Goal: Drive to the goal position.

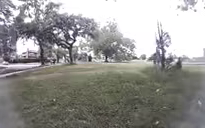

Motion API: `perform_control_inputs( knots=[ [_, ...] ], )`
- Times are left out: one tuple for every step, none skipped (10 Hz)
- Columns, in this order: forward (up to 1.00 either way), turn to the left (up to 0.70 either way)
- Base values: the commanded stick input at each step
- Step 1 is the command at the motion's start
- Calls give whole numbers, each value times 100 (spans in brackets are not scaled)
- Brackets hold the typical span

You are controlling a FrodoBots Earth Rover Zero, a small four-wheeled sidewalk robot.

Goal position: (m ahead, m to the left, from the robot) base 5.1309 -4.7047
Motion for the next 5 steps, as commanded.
perform_control_inputs(
  knots=[
    [0,-50],
    [0,-50],
    [0,-50],
    [0,-50],
    [0,-50]
  ],
)
